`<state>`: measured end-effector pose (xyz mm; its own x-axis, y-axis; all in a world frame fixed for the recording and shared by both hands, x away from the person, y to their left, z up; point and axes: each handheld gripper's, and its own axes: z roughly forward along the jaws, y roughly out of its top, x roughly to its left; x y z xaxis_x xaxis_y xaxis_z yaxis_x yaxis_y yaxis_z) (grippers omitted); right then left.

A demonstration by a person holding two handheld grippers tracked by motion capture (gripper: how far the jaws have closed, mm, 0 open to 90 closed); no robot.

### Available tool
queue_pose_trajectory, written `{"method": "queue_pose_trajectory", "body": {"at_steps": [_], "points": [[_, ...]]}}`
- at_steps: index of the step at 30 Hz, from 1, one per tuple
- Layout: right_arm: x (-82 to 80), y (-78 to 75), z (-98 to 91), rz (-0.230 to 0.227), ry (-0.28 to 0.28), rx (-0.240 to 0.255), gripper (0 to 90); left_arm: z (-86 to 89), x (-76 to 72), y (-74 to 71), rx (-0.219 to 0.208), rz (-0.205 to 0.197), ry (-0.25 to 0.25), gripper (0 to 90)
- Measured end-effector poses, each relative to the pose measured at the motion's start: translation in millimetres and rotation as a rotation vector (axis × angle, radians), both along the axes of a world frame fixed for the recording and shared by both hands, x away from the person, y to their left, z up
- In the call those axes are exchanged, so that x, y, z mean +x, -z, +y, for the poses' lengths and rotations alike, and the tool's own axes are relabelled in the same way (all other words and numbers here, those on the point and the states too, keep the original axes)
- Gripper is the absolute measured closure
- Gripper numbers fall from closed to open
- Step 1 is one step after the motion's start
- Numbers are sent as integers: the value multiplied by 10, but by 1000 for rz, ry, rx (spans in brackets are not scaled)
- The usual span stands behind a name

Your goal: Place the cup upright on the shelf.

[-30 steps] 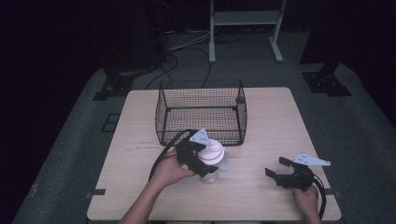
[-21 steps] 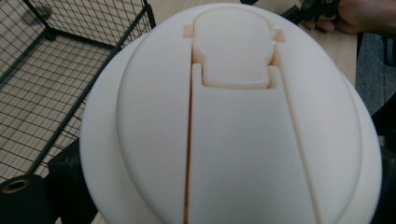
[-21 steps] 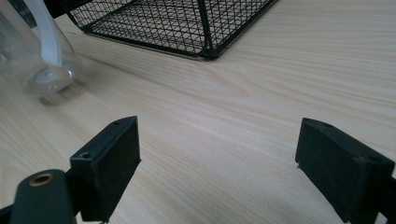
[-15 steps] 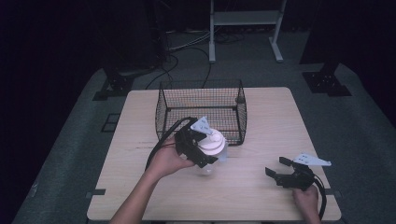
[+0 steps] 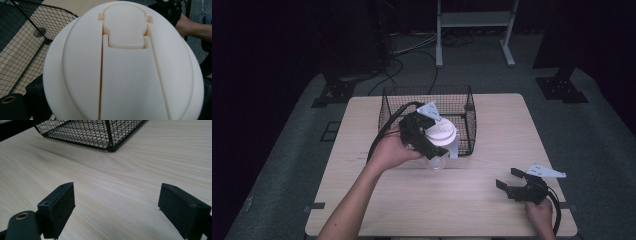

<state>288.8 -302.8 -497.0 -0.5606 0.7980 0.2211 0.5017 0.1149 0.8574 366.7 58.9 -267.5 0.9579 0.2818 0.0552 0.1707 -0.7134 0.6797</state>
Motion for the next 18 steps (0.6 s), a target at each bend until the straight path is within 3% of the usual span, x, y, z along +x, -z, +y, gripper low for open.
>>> {"method": "queue_pose_trajectory", "body": {"at_steps": [9, 12, 18], "points": [[4, 2, -4, -7, 2, -1, 129, -44, 150, -270, -7, -5, -3, 55], [-1, -2, -8, -8, 3, 0, 129, -97, 234, -376, 15, -11, -7, 55], [2, -2, -12, -14, 3, -1, 129, -158, 346, -472, 17, -17, -19, 55]]}}
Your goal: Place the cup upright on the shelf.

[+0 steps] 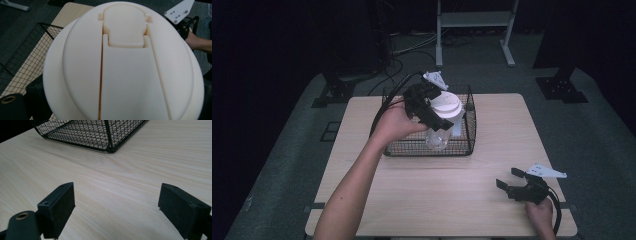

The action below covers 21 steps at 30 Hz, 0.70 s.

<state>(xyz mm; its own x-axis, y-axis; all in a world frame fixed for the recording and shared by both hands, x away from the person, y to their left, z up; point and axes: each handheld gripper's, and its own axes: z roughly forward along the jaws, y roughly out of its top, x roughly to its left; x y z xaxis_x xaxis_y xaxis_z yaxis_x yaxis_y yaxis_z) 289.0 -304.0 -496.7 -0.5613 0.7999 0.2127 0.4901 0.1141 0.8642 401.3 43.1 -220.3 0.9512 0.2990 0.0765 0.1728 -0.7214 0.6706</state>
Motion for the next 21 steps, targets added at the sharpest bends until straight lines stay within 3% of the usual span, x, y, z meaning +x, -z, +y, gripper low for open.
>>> {"method": "queue_pose_trajectory", "body": {"at_steps": [11, 16, 21], "points": [[-3, -5, -1, 3, 5, 3, 129, -36, 315, -48, -43, 12, -61, 55], [-11, -4, -7, 8, 8, 13, 129, -43, 398, -6, -37, 7, -75, 55], [-13, -4, -15, 4, -1, 14, 129, -37, 579, 39, -33, 8, -103, 55]]}}
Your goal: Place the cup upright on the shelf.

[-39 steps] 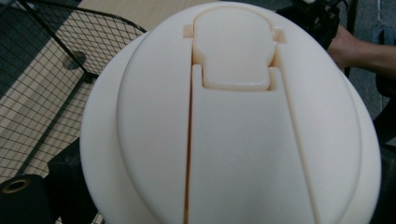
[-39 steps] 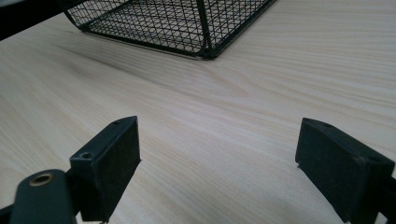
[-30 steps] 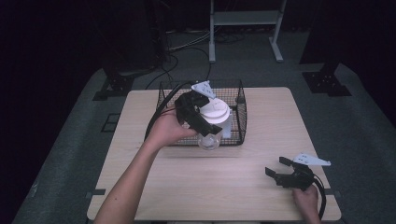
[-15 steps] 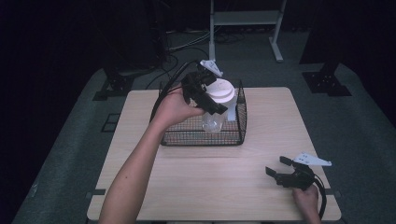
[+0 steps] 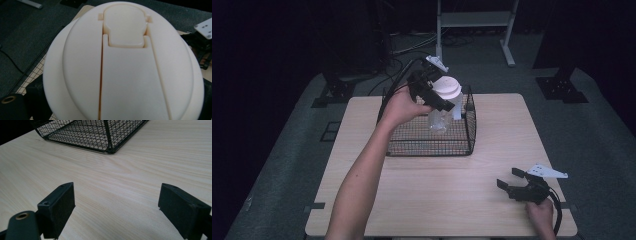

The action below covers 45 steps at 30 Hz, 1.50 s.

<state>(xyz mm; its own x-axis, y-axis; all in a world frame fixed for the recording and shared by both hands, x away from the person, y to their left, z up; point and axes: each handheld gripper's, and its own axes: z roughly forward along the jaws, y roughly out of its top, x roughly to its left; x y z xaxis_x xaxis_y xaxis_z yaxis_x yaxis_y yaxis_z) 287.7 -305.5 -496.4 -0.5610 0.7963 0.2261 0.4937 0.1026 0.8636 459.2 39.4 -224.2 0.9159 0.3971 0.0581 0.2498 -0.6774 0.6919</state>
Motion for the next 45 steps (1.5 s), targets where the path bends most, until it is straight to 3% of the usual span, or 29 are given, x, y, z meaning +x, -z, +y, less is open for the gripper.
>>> {"method": "queue_pose_trajectory", "body": {"at_steps": [12, 23, 29, 35, 45], "points": [[2, 0, -7, 1, -1, 0, 129, -85, 332, 179, 26, 6, -64, 55], [9, -1, -21, 0, 1, 15, 129, -184, 588, 407, 11, 52, -105, 54], [13, -1, -17, -3, 4, 11, 129, -226, 674, 562, 46, 67, -120, 54], [28, 0, -1, 4, -7, 7, 129, -225, 725, 701, 50, 78, -137, 54], [35, 2, -12, 2, 10, 13, 129, -137, 784, 950, 22, 116, -167, 54]]}}
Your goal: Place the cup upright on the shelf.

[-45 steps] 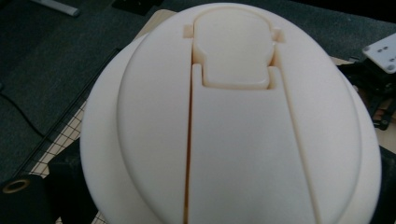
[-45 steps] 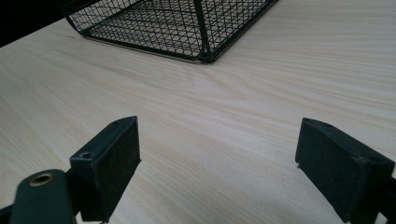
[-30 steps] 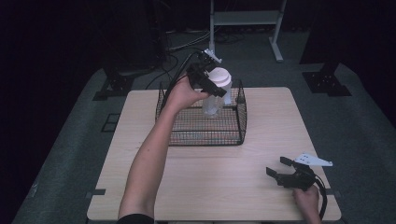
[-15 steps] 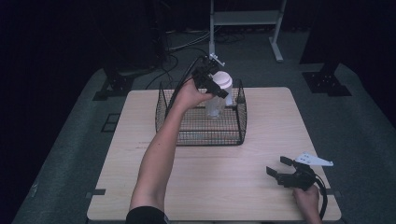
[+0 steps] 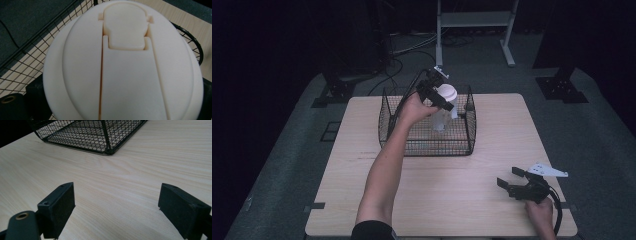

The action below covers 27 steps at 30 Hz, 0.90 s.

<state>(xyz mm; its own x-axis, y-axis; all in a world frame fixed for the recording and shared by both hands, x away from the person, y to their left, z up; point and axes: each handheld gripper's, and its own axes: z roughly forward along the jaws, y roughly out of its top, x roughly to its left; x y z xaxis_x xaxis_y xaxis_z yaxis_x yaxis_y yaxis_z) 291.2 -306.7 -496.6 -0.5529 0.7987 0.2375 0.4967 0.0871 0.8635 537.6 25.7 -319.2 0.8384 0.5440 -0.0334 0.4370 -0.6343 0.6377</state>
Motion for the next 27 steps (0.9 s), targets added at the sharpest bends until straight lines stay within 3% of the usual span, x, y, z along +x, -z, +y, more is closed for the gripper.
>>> {"method": "queue_pose_trajectory", "body": {"at_steps": [6, 11, 20, 22, 27], "points": [[-4, -2, 10, 7, -2, -5, 129, 61, -36, 87, -22, 0, -13, 54], [-5, 0, 18, 7, 0, -15, 129, 96, -51, 156, -25, -4, -16, 54], [-17, 1, 32, 1, -7, -19, 129, 181, -73, 371, -10, 28, -26, 54], [-17, 2, 33, 3, -7, -21, 129, 204, -97, 387, -25, 16, -27, 53], [-16, 3, 34, 2, -6, -23, 129, 176, -134, 378, 21, 10, -4, 52]]}}
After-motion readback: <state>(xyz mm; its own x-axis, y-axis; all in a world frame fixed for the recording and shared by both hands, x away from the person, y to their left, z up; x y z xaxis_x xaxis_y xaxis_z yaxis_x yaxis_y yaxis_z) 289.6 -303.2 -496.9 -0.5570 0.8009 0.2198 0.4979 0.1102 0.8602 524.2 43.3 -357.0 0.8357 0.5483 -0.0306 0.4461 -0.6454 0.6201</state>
